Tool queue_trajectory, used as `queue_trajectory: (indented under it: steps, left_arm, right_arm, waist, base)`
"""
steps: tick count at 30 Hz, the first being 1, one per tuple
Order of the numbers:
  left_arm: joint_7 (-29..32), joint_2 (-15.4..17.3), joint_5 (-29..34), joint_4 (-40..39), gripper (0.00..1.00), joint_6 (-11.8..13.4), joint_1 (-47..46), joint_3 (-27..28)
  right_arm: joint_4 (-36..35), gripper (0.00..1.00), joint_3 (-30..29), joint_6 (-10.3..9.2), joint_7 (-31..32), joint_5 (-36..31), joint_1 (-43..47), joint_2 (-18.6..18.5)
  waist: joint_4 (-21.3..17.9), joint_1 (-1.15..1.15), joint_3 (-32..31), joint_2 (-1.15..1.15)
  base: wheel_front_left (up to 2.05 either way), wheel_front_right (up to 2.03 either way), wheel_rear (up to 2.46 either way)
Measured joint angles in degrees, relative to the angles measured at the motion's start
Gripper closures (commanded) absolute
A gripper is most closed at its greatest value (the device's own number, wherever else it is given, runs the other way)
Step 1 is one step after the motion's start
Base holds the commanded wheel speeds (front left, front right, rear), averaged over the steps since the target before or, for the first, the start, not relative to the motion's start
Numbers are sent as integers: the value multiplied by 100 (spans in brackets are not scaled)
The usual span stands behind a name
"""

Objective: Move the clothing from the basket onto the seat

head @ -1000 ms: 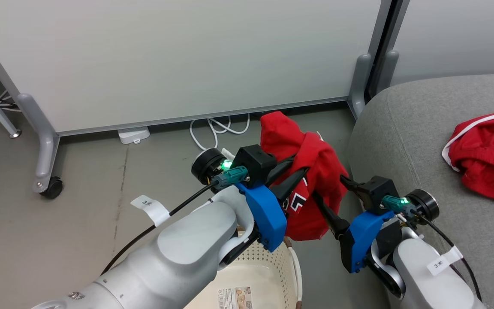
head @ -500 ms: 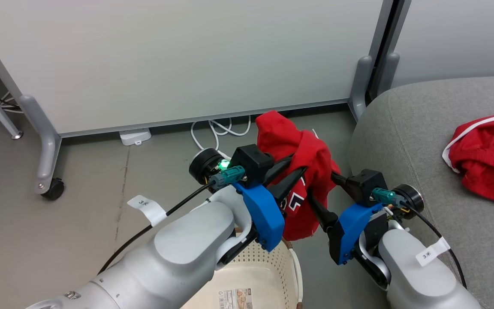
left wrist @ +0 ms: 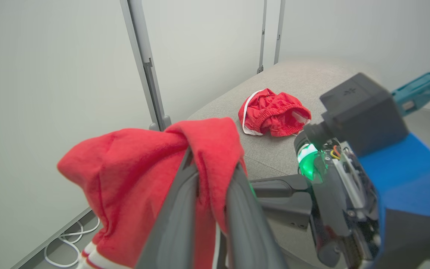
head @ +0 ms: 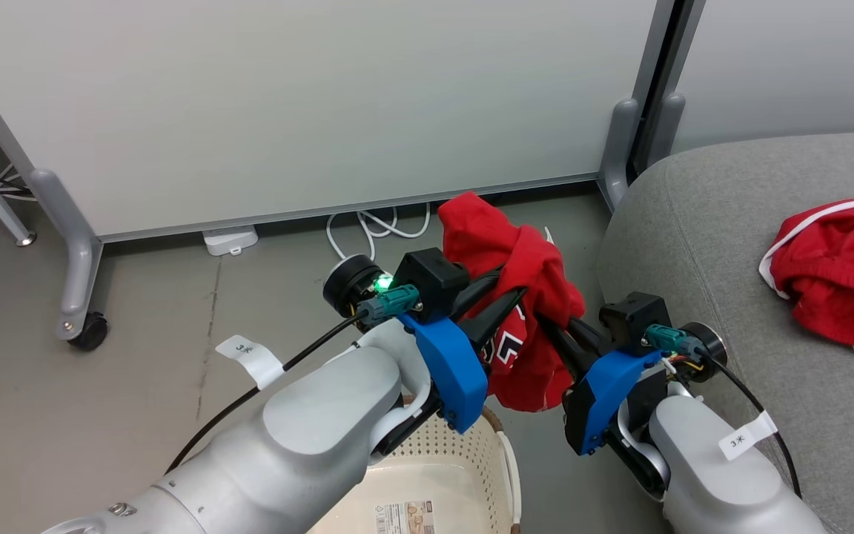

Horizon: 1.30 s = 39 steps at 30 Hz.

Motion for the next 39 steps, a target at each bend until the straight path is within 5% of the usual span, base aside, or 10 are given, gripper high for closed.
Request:
queue_trajectory:
  steps: [12,13,15,16,17,32,39]
  left_arm:
    - [1,-14,127,41,95,0,32,185]
    - [1,-16,130,46,89,0,42,194]
    - [1,-23,167,57,46,0,62,219]
    - [1,-27,169,65,10,0,65,226]
    - [1,-31,172,71,0,0,68,242]
    - [-8,-41,335,110,0,0,170,524]
    - [-9,5,601,-108,0,41,483,1160]
  right_arm:
    - [142,100,52,1,-101,88,-70,2]
    - [151,100,53,1,-107,89,-71,2]
    - [167,100,53,1,-118,94,-75,0]
    - [175,100,54,1,-125,96,-75,-1]
    - [181,100,54,1,-129,96,-77,-2]
    - [281,100,93,0,-158,138,-128,-23]
    - [286,100,94,0,-200,154,-133,-41]
  waist:
    - [-20,0,4,0]
    - [-20,0,4,0]
    - [-21,0,4,0]
    - [-20,0,5,0]
    - [-20,0,4,0]
    - [-2,-1,-4,0]
    - [-48,-1,-3,0]
  base:
    - [0,0,0]
    - [0,0,0]
    - [0,0,0]
    - [0,0,0]
    - [0,0,0]
    - [0,0,0]
    - [0,0,0]
